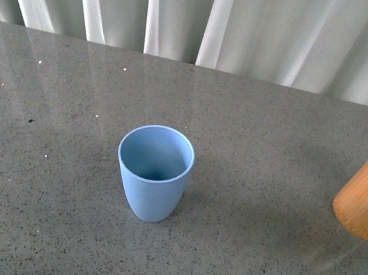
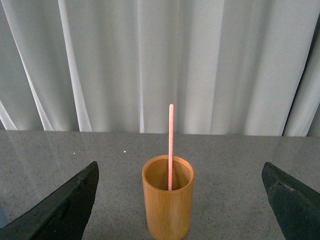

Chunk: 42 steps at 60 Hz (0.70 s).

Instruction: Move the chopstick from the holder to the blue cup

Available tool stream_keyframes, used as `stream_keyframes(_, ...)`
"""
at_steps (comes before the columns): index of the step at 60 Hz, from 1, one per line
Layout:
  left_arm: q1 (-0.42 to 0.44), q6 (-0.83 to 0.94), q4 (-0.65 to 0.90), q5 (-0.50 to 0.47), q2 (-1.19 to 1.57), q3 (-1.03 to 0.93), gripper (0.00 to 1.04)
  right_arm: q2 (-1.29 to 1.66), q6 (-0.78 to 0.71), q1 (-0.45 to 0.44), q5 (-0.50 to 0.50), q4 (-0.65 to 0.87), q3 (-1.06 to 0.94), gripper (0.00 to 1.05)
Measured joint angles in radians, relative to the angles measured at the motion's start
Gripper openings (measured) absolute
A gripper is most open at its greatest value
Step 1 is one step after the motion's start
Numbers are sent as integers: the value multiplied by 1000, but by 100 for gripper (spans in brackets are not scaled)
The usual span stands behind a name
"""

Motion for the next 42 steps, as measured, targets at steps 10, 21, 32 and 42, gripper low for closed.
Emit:
stream_keyframes(10, 0, 0, 0, 0, 0, 0, 21, 0, 0, 0, 0, 0, 0, 95)
stream_keyframes(21, 0, -1, 0, 0, 0, 0, 59, 0, 0, 0, 0, 0, 0, 95)
stream_keyframes(32, 0, 0, 0, 0, 0, 0, 96, 0, 0, 0, 0, 0, 0, 95)
stream_keyframes(42, 0, 0, 0, 0, 0, 0, 98, 34, 43, 21, 103, -69, 22, 95)
